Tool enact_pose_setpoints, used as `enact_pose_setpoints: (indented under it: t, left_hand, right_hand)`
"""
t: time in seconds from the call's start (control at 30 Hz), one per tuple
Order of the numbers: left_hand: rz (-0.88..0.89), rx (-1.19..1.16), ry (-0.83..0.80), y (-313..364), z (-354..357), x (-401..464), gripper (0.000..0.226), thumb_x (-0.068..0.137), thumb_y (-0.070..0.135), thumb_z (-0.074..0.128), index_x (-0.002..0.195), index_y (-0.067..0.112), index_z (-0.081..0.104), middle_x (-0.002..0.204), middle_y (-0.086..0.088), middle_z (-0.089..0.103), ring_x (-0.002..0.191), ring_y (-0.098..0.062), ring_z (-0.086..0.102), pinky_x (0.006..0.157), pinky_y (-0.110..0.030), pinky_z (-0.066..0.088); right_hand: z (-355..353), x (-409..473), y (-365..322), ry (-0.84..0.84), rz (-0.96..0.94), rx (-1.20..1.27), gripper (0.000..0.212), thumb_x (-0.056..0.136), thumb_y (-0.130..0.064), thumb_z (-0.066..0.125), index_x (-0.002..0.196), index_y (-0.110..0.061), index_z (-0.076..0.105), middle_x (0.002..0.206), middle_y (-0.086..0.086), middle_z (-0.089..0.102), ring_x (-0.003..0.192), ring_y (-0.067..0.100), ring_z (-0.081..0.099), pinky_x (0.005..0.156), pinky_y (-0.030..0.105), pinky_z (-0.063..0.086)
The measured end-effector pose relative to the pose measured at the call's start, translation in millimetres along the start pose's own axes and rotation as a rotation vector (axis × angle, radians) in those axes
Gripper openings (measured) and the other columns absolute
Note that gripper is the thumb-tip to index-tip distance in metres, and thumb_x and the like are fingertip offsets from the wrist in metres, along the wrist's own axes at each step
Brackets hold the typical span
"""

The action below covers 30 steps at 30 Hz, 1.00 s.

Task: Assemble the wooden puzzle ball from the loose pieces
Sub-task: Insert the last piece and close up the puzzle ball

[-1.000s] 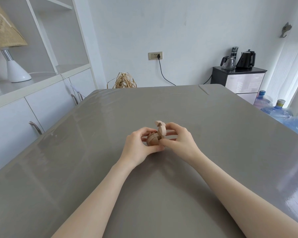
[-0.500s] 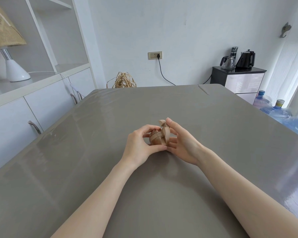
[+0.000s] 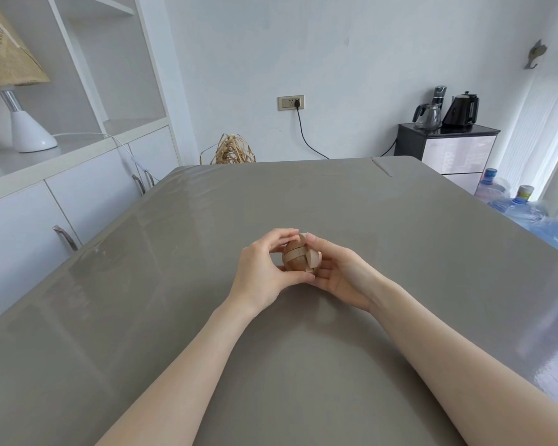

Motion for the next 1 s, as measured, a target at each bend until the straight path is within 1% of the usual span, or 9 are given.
enact_pose_setpoints:
  t: [0.07,0.2,0.33,0.43,0.5,0.67,0.73,0.83,1.0]
  left_hand:
    - [-0.002,-0.010,-0.002,1.1,-0.4,-0.4,0.068,0.055,0.011,0.091,0.113,0.031,0.060,0.103,0.023,0.062,0.103,0.011,0.055,0.077,-0.019,0.055]
    - [-0.002,-0.025,-0.005,1.8,0.2,0.1,0.070,0.055,0.011,0.091,0.115,0.029,0.060,0.104,0.022,0.062,0.104,0.012,0.055,0.075,-0.019,0.055]
    - [0.005,-0.034,-0.004,1.9,0.0,-0.1,0.069,0.054,0.011,0.091,0.113,0.030,0.060,0.106,0.019,0.064,0.103,0.009,0.056,0.074,-0.019,0.056]
    - [0.010,-0.044,-0.007,2.1,0.7,-0.6,0.071,0.054,0.011,0.091,0.115,0.027,0.061,0.107,0.016,0.065,0.105,0.004,0.057,0.073,-0.019,0.056]
    - [0.017,-0.048,-0.015,3.5,1.6,-0.6,0.072,0.054,0.010,0.091,0.117,0.027,0.060,0.108,0.013,0.065,0.105,0.003,0.057,0.072,-0.017,0.055]
    - [0.037,-0.042,-0.033,6.2,3.0,-1.7,0.072,0.055,0.012,0.091,0.119,0.025,0.061,0.108,0.012,0.064,0.102,0.005,0.055,0.068,-0.013,0.052]
    - [0.041,-0.039,-0.038,6.6,4.0,-2.0,0.071,0.055,0.013,0.091,0.118,0.025,0.061,0.108,0.013,0.063,0.101,0.005,0.054,0.067,-0.012,0.052]
    - [0.041,-0.048,-0.037,6.4,4.6,-1.9,0.067,0.055,0.013,0.091,0.115,0.023,0.063,0.108,0.011,0.064,0.102,0.004,0.054,0.070,-0.015,0.054]
    - [0.037,-0.051,-0.020,5.8,5.3,-2.4,0.063,0.056,0.013,0.091,0.113,0.022,0.065,0.105,0.012,0.066,0.102,0.006,0.055,0.072,-0.015,0.054]
  right_hand:
    - [0.0,-0.2,-0.4,-0.009,-0.001,0.002,0.053,0.078,-0.039,0.065,0.115,-0.001,0.065,0.121,0.022,0.064,0.107,0.030,0.066,0.099,0.038,0.048]
    - [-0.8,0.0,-1.2,-0.014,-0.002,-0.003,0.053,0.079,-0.037,0.064,0.117,-0.001,0.064,0.119,0.021,0.065,0.107,0.030,0.066,0.100,0.038,0.047]
    - [-1.7,0.0,-1.5,-0.022,-0.006,-0.004,0.050,0.080,-0.036,0.064,0.116,-0.001,0.064,0.117,0.021,0.066,0.107,0.030,0.066,0.099,0.038,0.048]
    - [-2.8,-0.2,-1.2,-0.015,-0.005,-0.003,0.045,0.078,-0.034,0.066,0.110,-0.003,0.067,0.112,0.022,0.068,0.104,0.029,0.067,0.095,0.036,0.050]
    - [-3.7,0.5,-0.1,0.002,0.002,0.008,0.047,0.075,-0.034,0.068,0.110,-0.002,0.067,0.115,0.025,0.066,0.104,0.029,0.068,0.093,0.034,0.051]
    - [-4.2,3.0,0.8,-0.007,-0.002,0.007,0.054,0.075,-0.033,0.069,0.117,0.000,0.064,0.128,0.033,0.052,0.109,0.031,0.065,0.100,0.040,0.047]
    - [-5.5,3.8,0.1,-0.003,-0.012,-0.011,0.054,0.077,-0.032,0.068,0.117,0.003,0.063,0.127,0.033,0.053,0.109,0.033,0.065,0.100,0.041,0.048]
    - [-6.8,5.7,-0.5,-0.002,-0.027,-0.038,0.053,0.080,-0.031,0.067,0.117,0.006,0.061,0.126,0.030,0.056,0.111,0.036,0.063,0.101,0.043,0.047]
    - [-7.4,4.6,2.8,0.003,0.012,0.017,0.052,0.078,-0.032,0.067,0.119,0.001,0.062,0.123,0.026,0.061,0.115,0.033,0.061,0.103,0.039,0.045]
Point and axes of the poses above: each hand's wrist, its own x-axis towards the middle knuckle, its own z-axis out of the palm, y = z × x, the point moved 7 cm from there along x, towards the middle knuckle
